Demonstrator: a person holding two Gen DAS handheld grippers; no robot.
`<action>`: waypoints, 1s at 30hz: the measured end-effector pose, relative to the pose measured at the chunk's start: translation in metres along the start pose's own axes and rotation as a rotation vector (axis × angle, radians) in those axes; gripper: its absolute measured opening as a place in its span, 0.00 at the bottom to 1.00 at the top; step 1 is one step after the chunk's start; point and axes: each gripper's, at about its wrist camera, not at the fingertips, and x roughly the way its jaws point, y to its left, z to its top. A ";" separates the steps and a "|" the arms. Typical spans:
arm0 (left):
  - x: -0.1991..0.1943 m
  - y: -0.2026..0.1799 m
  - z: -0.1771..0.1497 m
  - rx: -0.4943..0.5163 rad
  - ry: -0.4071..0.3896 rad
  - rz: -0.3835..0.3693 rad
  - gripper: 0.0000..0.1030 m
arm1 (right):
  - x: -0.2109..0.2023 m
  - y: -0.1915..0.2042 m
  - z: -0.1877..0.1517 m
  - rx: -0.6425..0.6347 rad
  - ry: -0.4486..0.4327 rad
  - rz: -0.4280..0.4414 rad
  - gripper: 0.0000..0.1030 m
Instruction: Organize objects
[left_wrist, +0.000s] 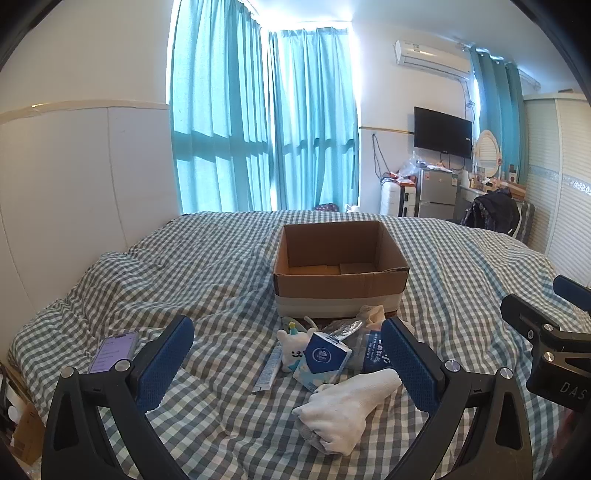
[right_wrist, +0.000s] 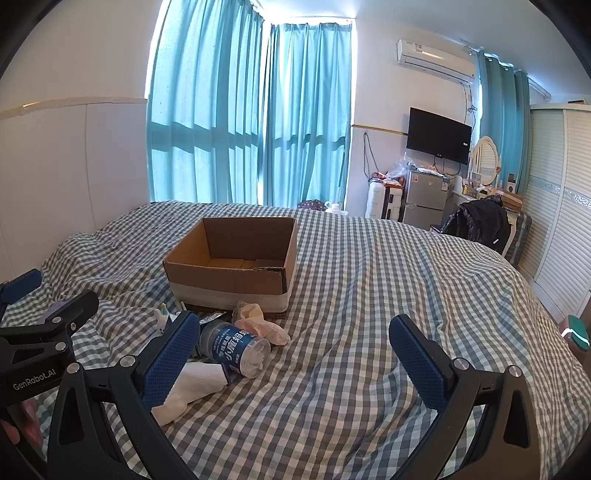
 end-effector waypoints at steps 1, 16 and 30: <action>0.000 -0.001 0.000 0.000 0.002 -0.001 1.00 | 0.000 0.000 0.000 0.001 -0.001 -0.002 1.00; 0.046 -0.015 -0.039 -0.006 0.219 -0.038 1.00 | 0.026 -0.017 -0.019 0.017 0.075 -0.040 1.00; 0.107 -0.047 -0.099 0.090 0.428 -0.115 0.84 | 0.072 -0.024 -0.049 0.033 0.205 -0.023 1.00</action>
